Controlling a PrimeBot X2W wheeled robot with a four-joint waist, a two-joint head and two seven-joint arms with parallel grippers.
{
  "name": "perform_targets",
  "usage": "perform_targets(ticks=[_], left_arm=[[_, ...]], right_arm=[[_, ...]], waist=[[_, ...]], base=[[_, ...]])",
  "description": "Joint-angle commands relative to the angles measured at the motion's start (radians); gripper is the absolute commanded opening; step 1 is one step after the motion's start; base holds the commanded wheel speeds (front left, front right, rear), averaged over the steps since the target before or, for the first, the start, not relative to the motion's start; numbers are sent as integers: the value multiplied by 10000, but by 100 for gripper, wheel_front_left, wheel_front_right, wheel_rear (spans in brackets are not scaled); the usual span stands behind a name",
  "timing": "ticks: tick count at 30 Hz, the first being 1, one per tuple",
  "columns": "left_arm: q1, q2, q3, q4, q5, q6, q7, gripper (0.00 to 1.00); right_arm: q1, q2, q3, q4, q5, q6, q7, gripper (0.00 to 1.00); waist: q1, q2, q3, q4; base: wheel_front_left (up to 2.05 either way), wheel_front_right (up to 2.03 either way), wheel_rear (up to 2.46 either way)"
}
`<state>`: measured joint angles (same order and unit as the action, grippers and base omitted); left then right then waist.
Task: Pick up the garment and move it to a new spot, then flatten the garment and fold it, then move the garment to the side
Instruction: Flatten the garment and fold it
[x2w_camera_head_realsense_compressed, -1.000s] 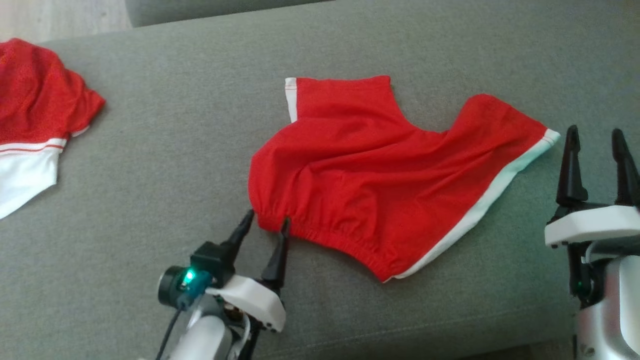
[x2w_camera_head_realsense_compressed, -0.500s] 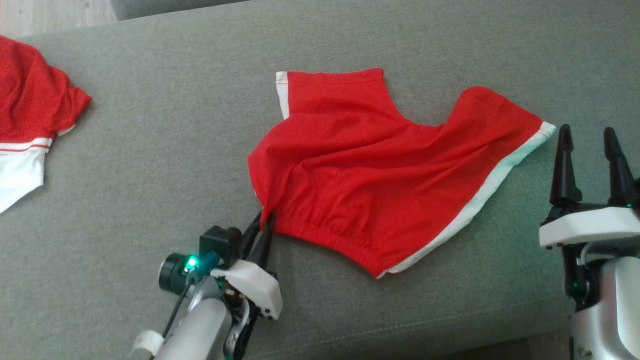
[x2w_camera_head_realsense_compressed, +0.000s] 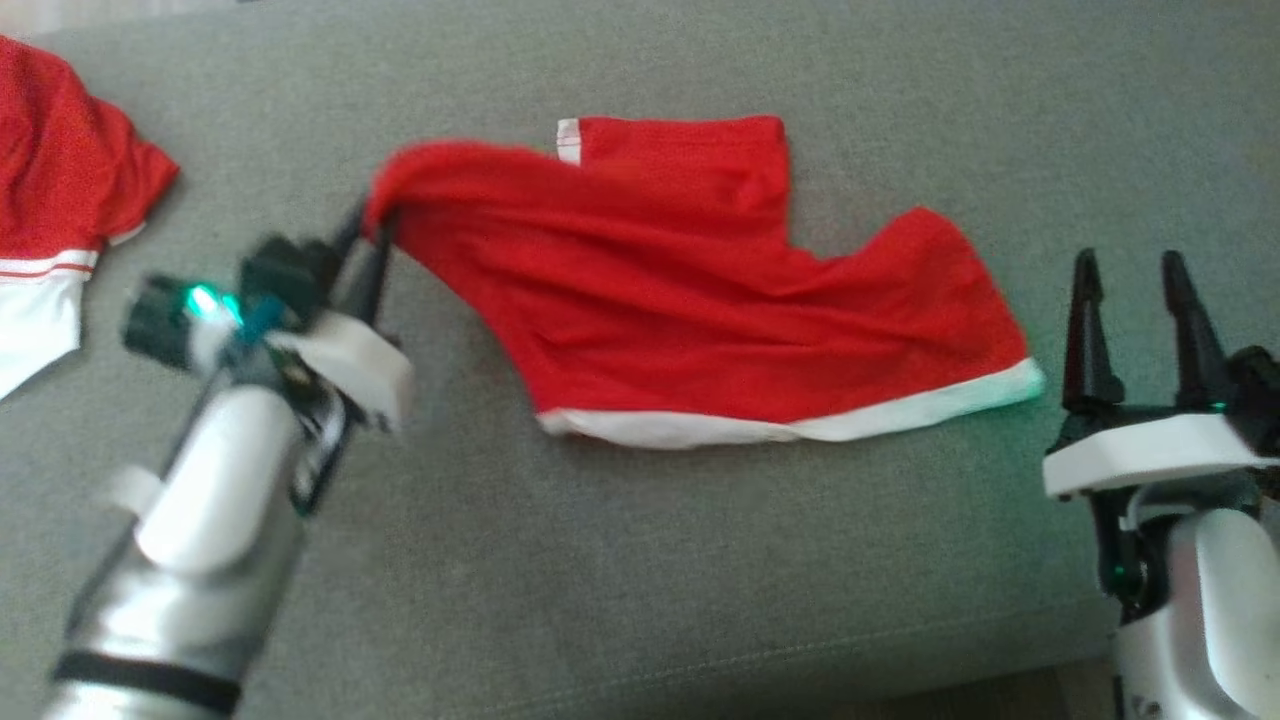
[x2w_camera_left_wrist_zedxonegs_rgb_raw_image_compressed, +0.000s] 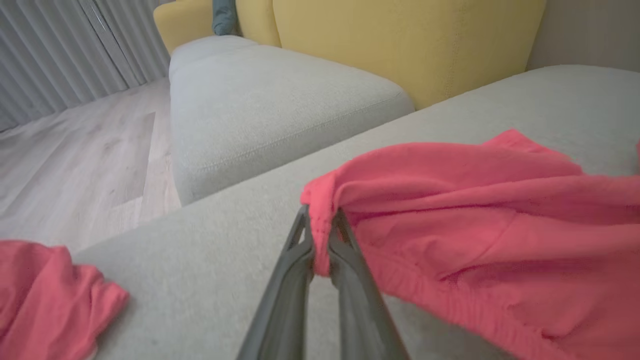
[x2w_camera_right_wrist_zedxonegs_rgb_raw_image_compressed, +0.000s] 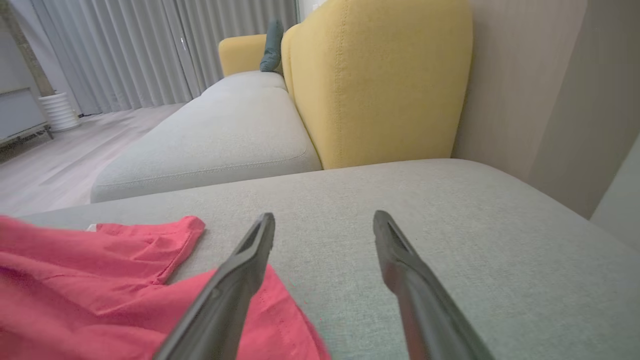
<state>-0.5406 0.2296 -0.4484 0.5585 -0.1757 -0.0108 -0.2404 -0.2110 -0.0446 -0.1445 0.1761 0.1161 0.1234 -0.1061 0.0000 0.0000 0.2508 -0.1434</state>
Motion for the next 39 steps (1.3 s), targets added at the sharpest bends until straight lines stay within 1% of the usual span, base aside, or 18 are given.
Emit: perform_targets(ticks=[1,2,3,4,5,6,7,8,9,10,14,18,23,28,35,39], left_arm=[[-980,596,450,16,92,-132,93,0],[-1432,803,477,316,126,-259,221,0],[-1622,883,488,467,132,-311,252,0],[-1779,943,496,625,132,-351,272,7],[-1905,977,503,776,118,-387,272,25],[-2008,1000,514,915,98,-413,255,35],[-2086,1006,545,1036,68,-406,222,39],[-2086,1006,545,1036,68,-406,222,39],[-2142,982,583,1132,24,-385,167,46],[-2164,937,628,1180,-27,-350,92,100],[-1898,566,852,1076,-342,-171,-141,100],[-1170,137,1154,380,-642,88,-204,100],[347,-387,1534,-1178,-743,447,-211,100],[1927,-859,1652,-2296,-671,634,-212,100],[3760,-1365,1646,-3244,-604,880,-213,100],[4544,-1521,1559,-3378,-654,909,-213,100]], right_arm=[[-172,-56,454,-237,155,73,-132,100],[-233,-56,635,-171,216,73,-184,100],[-262,-56,711,-129,244,73,-217,100],[-289,-56,782,-82,267,73,-257,100],[-309,-56,870,-38,290,73,-289,100],[-326,-56,960,4,315,73,-314,100],[-345,-56,1027,46,335,73,-345,100],[-345,-56,1027,46,335,73,-345,100],[-367,-56,1078,94,351,73,-380,100],[-396,-56,1115,157,356,73,-417,100],[-416,-56,1055,327,312,73,-525,100],[-427,-56,923,403,157,73,-707,100],[-308,-56,894,444,-71,73,-962,100],[-44,-56,1035,575,-200,73,-1171,100],[609,-56,1300,807,-178,73,-1397,100],[985,-56,1376,941,-44,73,-1481,100]], waist=[[0,0,151,-124],[0,0,246,-208],[0,0,288,-239],[0,0,320,-267],[0,0,343,-286],[0,0,366,-300],[0,0,383,-305],[0,0,383,-305],[0,0,391,-300],[0,0,396,-286],[0,0,261,-92],[0,0,-27,207],[0,0,-573,634],[0,0,-1205,1000],[0,0,-2046,1273],[0,0,-2465,1339]], base=[[0,0,0],[0,0,0],[0,0,0],[0,0,0],[0,0,0],[0,0,0],[0,0,0],[0,0,0],[0,0,0],[0,0,0],[0,0,0],[0,0,0],[0,0,0],[0,0,0],[0,0,0],[0,0,0]])
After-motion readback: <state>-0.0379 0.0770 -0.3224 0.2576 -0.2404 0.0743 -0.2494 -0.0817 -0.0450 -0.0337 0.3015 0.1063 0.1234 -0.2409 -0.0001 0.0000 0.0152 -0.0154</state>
